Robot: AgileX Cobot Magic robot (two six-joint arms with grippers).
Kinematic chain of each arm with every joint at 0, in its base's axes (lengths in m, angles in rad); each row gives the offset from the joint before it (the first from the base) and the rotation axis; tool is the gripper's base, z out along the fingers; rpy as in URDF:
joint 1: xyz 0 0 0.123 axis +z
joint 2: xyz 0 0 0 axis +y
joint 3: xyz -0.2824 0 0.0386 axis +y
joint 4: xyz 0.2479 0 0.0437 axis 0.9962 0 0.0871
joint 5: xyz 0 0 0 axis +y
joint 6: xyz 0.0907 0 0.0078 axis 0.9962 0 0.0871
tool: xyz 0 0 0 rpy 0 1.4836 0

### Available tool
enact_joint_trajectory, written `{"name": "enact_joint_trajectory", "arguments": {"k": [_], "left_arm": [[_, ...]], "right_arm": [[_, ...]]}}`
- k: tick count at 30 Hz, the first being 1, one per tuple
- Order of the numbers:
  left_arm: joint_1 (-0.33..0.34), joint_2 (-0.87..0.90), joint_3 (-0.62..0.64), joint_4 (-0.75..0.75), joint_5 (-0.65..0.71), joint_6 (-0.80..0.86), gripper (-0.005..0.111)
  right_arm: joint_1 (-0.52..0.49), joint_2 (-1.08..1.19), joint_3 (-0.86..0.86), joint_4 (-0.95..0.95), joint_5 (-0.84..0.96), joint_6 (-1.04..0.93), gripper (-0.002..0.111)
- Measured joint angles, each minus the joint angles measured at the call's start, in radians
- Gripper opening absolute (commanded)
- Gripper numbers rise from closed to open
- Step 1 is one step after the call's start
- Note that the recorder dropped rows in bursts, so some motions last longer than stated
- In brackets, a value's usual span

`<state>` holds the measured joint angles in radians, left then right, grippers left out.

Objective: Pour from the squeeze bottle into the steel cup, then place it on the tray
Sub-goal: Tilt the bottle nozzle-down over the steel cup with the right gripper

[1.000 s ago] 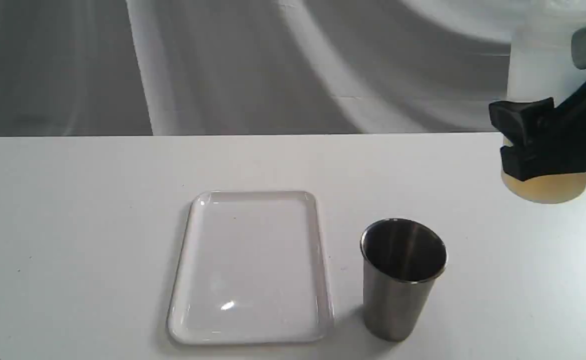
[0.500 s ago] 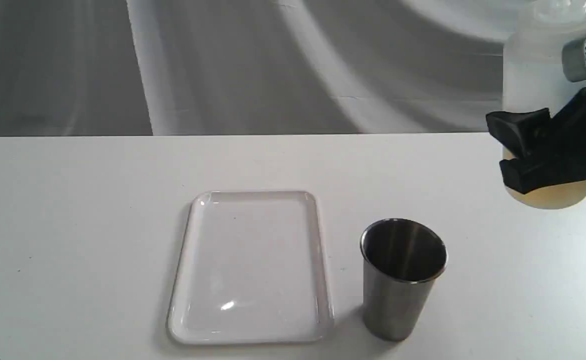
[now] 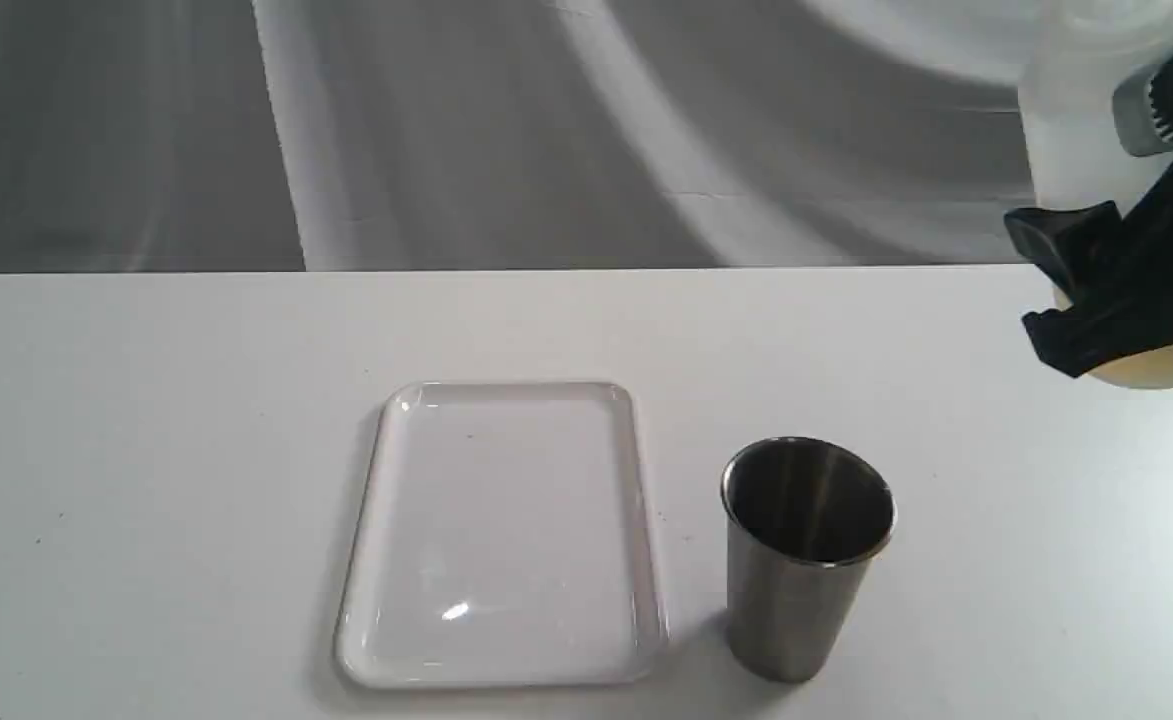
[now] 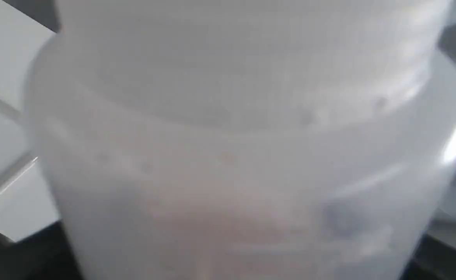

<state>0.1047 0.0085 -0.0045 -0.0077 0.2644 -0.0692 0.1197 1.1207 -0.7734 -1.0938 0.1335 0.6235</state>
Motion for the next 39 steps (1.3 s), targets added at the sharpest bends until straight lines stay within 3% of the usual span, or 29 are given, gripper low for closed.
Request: {"name": "enact_joint_trajectory", "arguments": {"k": [8, 14, 39], "left_arm": [[0.0, 0.0, 0.0, 0.0, 0.0, 0.0, 0.008], [0.0, 0.0, 0.0, 0.0, 0.0, 0.0, 0.008], [0.0, 0.0, 0.0, 0.0, 0.0, 0.0, 0.008]], "right_arm": [[0.019, 0.0, -0.002, -0.147, -0.002, 0.112, 0.0], [0.038, 0.002, -0.002, -0.361, 0.007, 0.248, 0.0], [0.07, 0.092, 0.01, -0.617, 0.016, 0.217, 0.0]]}}
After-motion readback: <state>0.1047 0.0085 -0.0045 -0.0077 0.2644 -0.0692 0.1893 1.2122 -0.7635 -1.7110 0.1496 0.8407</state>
